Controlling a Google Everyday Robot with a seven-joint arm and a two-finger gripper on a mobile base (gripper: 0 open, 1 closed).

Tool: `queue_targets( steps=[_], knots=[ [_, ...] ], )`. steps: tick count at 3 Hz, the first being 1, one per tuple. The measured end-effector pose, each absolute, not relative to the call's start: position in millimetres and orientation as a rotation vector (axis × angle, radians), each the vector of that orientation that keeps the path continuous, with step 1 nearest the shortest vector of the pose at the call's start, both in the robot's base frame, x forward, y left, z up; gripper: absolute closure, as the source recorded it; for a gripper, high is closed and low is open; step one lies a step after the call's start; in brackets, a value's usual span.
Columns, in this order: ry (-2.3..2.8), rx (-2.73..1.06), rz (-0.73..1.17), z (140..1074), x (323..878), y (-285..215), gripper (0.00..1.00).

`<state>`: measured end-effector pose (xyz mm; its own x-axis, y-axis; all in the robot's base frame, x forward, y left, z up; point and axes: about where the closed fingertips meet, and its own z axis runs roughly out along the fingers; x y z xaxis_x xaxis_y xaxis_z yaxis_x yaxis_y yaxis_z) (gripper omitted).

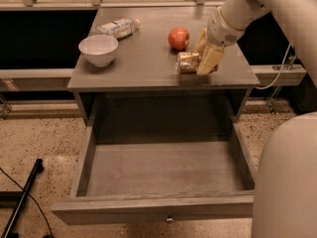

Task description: Pick orange can from top drawer and place on counter

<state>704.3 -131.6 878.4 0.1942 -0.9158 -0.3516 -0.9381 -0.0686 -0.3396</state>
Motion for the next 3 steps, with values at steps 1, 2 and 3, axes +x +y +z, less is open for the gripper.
queue_targets(
  steps=[1,2,3],
  knots=[
    [1.729,-1.992,0.068,873.7,704.8,-128.3,0.35],
    [1.738,-2.000,0.106,862.8,704.4,-123.7,0.12],
    [1.739,-2.001,0.109,861.7,704.4,-123.2,0.00]
  ],
)
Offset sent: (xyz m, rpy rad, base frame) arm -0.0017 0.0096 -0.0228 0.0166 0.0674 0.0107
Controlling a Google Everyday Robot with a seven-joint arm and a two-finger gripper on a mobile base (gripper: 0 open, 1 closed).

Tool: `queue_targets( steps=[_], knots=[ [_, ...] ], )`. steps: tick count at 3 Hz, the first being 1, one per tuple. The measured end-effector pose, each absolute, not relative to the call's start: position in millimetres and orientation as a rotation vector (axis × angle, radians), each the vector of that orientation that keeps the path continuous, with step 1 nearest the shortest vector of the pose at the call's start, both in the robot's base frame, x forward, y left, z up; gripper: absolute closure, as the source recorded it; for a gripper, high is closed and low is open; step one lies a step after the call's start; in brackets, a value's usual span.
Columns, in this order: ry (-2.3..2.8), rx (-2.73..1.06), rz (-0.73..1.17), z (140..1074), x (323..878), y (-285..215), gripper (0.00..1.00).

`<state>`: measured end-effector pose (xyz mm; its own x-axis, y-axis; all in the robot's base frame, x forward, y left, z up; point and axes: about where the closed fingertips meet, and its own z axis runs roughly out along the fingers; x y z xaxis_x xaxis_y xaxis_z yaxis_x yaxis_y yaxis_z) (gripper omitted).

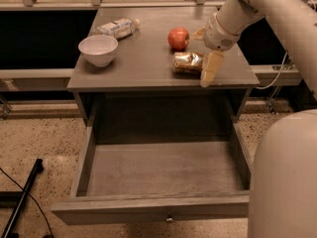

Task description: Pick orange can from top drawer and place on counter

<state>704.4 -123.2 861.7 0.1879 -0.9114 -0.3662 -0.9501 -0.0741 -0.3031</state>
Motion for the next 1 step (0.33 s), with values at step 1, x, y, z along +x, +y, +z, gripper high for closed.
queue_targets(
  steps=[1],
  knots=[
    [1.739,-2.001,0.109,861.7,704.4,-123.2,0.00]
  ],
)
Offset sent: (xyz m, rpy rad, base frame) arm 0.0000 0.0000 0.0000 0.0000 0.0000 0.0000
